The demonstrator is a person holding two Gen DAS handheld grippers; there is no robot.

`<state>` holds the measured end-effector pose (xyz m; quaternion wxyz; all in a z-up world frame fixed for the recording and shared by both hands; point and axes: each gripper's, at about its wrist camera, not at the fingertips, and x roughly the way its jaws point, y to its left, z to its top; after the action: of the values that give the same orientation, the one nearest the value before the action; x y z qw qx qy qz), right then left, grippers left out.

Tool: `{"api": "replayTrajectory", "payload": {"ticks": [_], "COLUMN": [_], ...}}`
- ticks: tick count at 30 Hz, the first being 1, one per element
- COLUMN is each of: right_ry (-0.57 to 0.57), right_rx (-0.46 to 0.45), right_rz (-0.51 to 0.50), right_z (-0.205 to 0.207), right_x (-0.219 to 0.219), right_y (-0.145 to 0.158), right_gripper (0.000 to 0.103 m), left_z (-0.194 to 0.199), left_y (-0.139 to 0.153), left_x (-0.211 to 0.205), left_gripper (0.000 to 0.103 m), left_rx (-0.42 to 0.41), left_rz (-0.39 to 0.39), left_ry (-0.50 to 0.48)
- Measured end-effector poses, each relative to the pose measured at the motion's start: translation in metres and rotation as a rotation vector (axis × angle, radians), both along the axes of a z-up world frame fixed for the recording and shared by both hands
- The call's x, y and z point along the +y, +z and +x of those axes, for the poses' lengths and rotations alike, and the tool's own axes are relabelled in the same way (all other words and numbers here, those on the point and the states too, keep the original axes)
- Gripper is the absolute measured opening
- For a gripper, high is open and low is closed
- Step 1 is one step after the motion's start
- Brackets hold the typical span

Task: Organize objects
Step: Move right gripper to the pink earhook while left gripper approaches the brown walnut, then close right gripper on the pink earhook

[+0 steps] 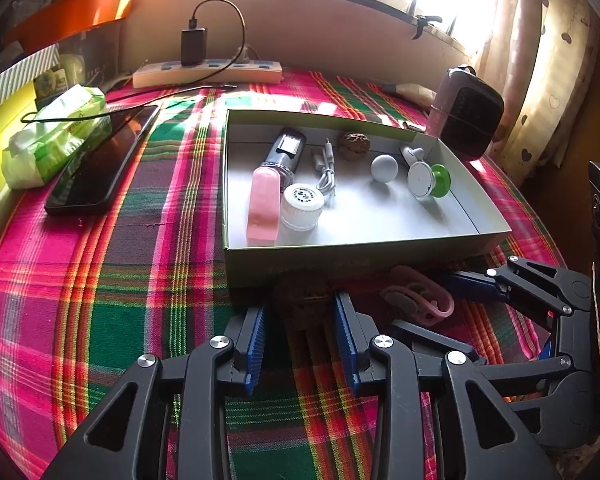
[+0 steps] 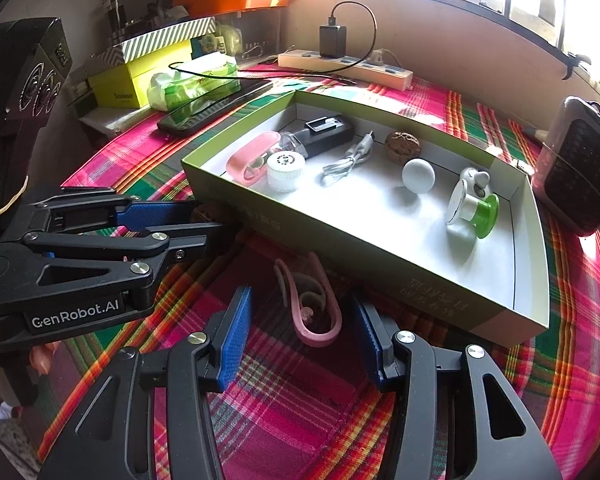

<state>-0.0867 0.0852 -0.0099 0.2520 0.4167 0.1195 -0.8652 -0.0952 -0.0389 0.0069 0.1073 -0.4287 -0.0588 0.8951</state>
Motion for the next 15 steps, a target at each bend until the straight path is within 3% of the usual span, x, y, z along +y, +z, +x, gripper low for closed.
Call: {"api": "replayTrajectory", "payload": {"ticks": [3, 5, 15], "right_ry": [-0.012, -0.03, -0.03], "right_rx": [0.008, 0.011, 0.014], "right_rz": [0.011, 0.011, 0.01], "right_z": [-0.0007, -0.0018, -0.001], "right_x": [-0.0021, -0.0005, -0.002], "right_y": [0.0001, 0.0005, 0.0011], "right_gripper": [0.046, 0.035, 0.024], "left_z": [-0.0007, -0.0009, -0.0009], "left_y": [-0.0001, -0.0002, -0.0003], "left_x": [-0.0002, -0.0005, 0.0018], "left_gripper": [0.03, 0.03, 0.03], "left_rx": [0.001, 0.002, 0.008], "left_rz": [-0.001, 0.001, -0.022], "left_ry": [0.003, 0.007, 0.012]}}
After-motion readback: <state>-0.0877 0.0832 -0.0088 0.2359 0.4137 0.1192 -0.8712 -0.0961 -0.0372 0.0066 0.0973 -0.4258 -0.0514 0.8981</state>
